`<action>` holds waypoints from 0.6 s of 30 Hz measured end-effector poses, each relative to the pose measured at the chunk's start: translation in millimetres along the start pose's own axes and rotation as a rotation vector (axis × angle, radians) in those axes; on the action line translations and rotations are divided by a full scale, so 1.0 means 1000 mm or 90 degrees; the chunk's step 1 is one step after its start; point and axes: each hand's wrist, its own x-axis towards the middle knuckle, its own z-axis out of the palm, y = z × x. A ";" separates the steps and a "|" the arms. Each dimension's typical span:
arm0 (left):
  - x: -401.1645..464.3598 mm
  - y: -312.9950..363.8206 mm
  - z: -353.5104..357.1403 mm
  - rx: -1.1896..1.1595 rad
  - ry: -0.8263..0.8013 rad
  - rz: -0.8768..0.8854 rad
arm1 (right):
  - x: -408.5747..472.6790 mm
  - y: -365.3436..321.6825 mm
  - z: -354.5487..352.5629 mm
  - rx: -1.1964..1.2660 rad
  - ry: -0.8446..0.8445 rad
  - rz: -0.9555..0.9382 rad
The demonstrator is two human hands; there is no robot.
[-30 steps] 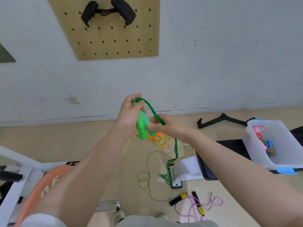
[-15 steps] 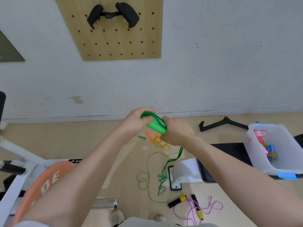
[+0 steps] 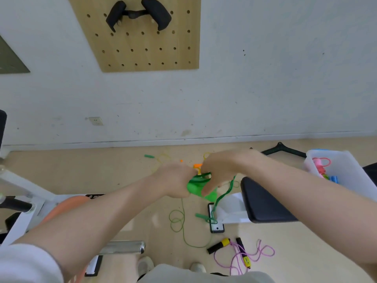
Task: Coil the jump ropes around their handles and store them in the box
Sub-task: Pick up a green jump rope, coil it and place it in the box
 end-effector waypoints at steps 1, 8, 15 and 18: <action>-0.003 0.002 -0.002 0.009 0.012 0.034 | -0.006 0.008 -0.010 0.080 -0.034 -0.036; -0.038 -0.004 -0.034 -0.382 0.353 0.179 | -0.001 0.043 -0.001 0.895 0.135 -0.369; -0.011 -0.041 -0.039 -0.244 0.359 -0.271 | 0.042 -0.025 0.043 0.660 0.280 -0.120; -0.006 -0.065 -0.021 -0.122 0.218 -0.321 | 0.031 -0.044 0.034 0.313 0.236 -0.136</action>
